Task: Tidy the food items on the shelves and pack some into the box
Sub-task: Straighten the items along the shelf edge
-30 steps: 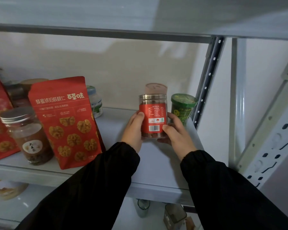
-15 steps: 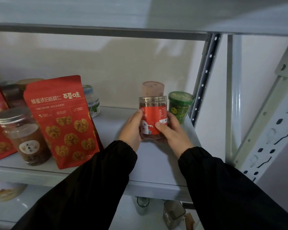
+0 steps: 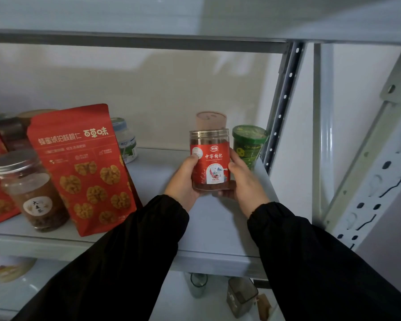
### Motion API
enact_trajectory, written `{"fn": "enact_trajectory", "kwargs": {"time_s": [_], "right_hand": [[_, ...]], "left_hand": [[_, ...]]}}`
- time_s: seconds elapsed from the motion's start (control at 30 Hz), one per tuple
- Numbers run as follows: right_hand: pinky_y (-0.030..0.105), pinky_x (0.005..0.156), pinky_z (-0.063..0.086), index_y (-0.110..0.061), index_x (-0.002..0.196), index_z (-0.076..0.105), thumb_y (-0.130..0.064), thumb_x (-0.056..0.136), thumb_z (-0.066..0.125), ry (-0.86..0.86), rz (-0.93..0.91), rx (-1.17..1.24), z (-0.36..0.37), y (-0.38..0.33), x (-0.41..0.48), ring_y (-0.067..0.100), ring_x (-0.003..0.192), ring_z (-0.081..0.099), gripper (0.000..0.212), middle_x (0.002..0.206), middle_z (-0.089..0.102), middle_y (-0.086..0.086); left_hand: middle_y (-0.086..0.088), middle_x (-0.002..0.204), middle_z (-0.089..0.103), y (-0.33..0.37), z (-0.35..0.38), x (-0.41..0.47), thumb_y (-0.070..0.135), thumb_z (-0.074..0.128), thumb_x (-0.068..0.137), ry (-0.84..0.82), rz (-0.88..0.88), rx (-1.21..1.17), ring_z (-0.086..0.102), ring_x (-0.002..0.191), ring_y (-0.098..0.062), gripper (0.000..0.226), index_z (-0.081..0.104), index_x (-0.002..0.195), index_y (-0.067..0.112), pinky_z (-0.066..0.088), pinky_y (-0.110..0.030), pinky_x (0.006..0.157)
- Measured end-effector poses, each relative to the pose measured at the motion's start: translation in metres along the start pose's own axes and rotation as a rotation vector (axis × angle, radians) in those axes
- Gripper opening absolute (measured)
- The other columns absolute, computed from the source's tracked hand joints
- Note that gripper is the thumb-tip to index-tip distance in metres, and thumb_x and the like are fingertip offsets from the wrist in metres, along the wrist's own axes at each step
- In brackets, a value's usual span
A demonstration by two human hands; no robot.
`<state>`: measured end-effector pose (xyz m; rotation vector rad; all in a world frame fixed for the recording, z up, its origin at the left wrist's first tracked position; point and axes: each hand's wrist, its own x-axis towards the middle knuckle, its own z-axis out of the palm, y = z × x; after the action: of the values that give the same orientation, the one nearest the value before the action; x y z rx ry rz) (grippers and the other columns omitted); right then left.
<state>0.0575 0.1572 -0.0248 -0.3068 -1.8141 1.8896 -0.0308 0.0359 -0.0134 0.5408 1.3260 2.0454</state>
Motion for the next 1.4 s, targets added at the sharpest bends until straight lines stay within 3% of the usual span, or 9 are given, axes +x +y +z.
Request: {"fn": "enact_trajectory", "kwargs": {"time_s": [0.17, 0.27, 0.4, 0.5, 0.6, 0.7, 0.97, 1.23, 1.4], "right_hand": [[0.034, 0.079, 0.063, -0.052, 0.143, 0.045, -0.043, 0.103, 0.055, -0.024, -0.094, -0.102, -0.001, -0.004, -0.01, 0.013, 0.104, 0.074, 0.043, 0.117, 0.075, -0.014], [0.036, 0.076, 0.064, -0.052, 0.145, 0.042, -0.043, 0.107, 0.048, -0.001, -0.1, -0.12, 0.0, -0.005, -0.009, 0.014, 0.101, 0.075, 0.039, 0.116, 0.075, -0.014], [0.037, 0.069, 0.064, -0.045, 0.153, 0.04, -0.053, 0.108, 0.039, 0.049, -0.08, -0.113, 0.001, -0.003, -0.008, 0.02, 0.097, 0.076, 0.046, 0.126, 0.071, -0.001], [0.042, 0.071, 0.065, -0.048, 0.146, 0.043, -0.051, 0.109, 0.036, 0.053, -0.078, -0.092, 0.002, -0.004, -0.008, 0.023, 0.098, 0.076, 0.038, 0.125, 0.072, 0.003], [0.042, 0.076, 0.065, -0.043, 0.152, 0.041, -0.059, 0.103, 0.046, 0.014, -0.096, -0.101, 0.001, -0.004, -0.009, 0.021, 0.104, 0.075, 0.051, 0.126, 0.072, -0.001], [0.043, 0.089, 0.063, -0.043, 0.154, 0.04, -0.059, 0.099, 0.056, 0.012, -0.103, -0.081, 0.001, -0.003, -0.009, 0.017, 0.114, 0.071, 0.06, 0.132, 0.069, -0.005], [0.056, 0.081, 0.062, -0.043, 0.145, 0.049, -0.067, 0.099, 0.039, 0.051, -0.068, -0.062, 0.0, 0.001, -0.002, 0.028, 0.105, 0.075, 0.053, 0.121, 0.074, 0.0], [0.058, 0.1, 0.056, -0.038, 0.149, 0.049, -0.061, 0.1, 0.042, 0.033, -0.052, -0.005, -0.001, 0.002, 0.0, 0.023, 0.12, 0.069, 0.055, 0.132, 0.07, 0.0], [0.061, 0.105, 0.052, -0.039, 0.15, 0.049, -0.056, 0.1, 0.046, 0.017, -0.025, 0.044, 0.001, 0.002, 0.001, 0.025, 0.124, 0.067, 0.054, 0.134, 0.07, 0.001]], "left_hand": [[-0.014, 0.129, 0.069, -0.004, -0.003, 0.002, 0.045, 0.078, 0.086, 0.043, 0.122, 0.047, 0.074, 0.108, -0.028, 0.061, 0.051, 0.131, 0.013, 0.064, -0.049, 0.08], [-0.013, 0.122, 0.07, -0.005, -0.002, 0.002, 0.044, 0.064, 0.093, 0.064, 0.125, 0.013, 0.075, 0.098, -0.024, 0.045, 0.049, 0.121, 0.012, 0.063, -0.045, 0.068], [-0.009, 0.11, 0.071, -0.005, -0.005, 0.007, 0.028, 0.048, 0.109, 0.1, 0.127, 0.038, 0.074, 0.095, -0.023, 0.011, 0.05, 0.112, 0.017, 0.063, -0.049, 0.074], [-0.01, 0.114, 0.071, -0.004, -0.005, 0.005, 0.03, 0.05, 0.109, 0.097, 0.114, 0.059, 0.074, 0.099, -0.023, 0.02, 0.054, 0.122, 0.016, 0.063, -0.048, 0.077], [-0.014, 0.12, 0.073, -0.004, -0.003, 0.005, 0.033, 0.049, 0.109, 0.062, 0.068, 0.029, 0.073, 0.109, -0.028, 0.036, 0.06, 0.135, 0.011, 0.063, -0.051, 0.086], [-0.016, 0.122, 0.073, -0.004, -0.002, 0.004, 0.031, 0.046, 0.11, 0.03, 0.018, 0.008, 0.07, 0.116, -0.033, 0.036, 0.065, 0.131, 0.01, 0.06, -0.055, 0.093], [-0.001, 0.099, 0.074, -0.006, -0.005, 0.006, 0.031, 0.05, 0.109, 0.068, 0.147, 0.086, 0.073, 0.088, -0.016, 0.016, 0.058, 0.107, 0.017, 0.062, -0.041, 0.073], [0.003, 0.093, 0.075, -0.007, -0.005, 0.006, 0.029, 0.049, 0.109, 0.063, 0.153, 0.069, 0.074, 0.084, -0.013, 0.014, 0.058, 0.108, 0.018, 0.063, -0.042, 0.076], [-0.004, 0.104, 0.072, -0.006, -0.004, 0.006, 0.029, 0.049, 0.109, 0.082, 0.144, 0.077, 0.072, 0.094, -0.019, 0.014, 0.057, 0.11, 0.018, 0.062, -0.046, 0.081]]}}
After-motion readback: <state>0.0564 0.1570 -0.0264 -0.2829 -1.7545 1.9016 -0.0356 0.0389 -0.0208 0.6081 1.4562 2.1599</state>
